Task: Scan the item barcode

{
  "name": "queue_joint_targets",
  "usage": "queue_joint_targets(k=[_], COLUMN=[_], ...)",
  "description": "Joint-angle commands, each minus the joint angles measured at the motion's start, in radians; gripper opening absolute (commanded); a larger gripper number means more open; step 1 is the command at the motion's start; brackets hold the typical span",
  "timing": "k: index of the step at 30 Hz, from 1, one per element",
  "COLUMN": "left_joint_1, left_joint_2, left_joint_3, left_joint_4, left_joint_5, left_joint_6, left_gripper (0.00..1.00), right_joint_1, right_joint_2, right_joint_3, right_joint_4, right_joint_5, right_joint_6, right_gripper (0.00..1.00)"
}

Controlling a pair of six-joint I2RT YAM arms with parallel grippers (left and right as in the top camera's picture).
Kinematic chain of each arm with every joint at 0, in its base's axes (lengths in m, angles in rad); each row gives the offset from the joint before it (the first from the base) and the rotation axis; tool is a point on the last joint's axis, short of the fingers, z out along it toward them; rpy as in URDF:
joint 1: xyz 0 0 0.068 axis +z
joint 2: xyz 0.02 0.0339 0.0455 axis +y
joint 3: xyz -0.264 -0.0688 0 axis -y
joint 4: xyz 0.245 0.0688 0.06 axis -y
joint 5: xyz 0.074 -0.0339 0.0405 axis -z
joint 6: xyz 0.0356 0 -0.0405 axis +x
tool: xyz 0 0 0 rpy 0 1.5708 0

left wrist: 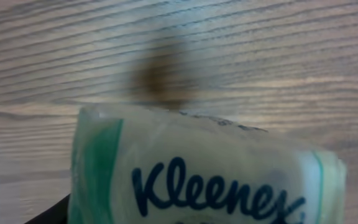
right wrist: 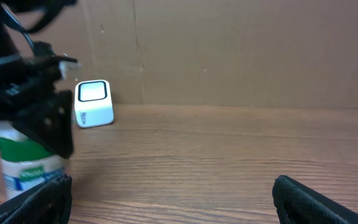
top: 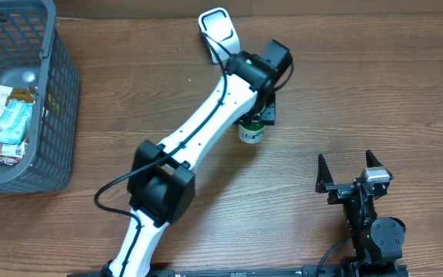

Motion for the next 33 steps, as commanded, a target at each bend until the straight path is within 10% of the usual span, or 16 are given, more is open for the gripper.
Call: queue_joint_targets(k=[1, 33], left_joint_1=[-0.018, -0.087], left_joint_2=[0.037, 0.071], left_joint_3=[0.018, -0.023], left_joint_4=[0.028, 0.077], left_joint_5=[-0.039, -0.039], left_joint_6=[-0.096, -0.129], left_gripper=[0.35, 0.48], right_joint_1=[0.003, 0.003], right_joint_2=[-0.006, -0.006], right_joint_3=[-0.010, -0.010], right_joint_4=[0.002, 0.002], right_joint_5=[0.010, 0.010], right_joint_6=[-0.005, -0.005], right_gripper=[1.00, 1.00])
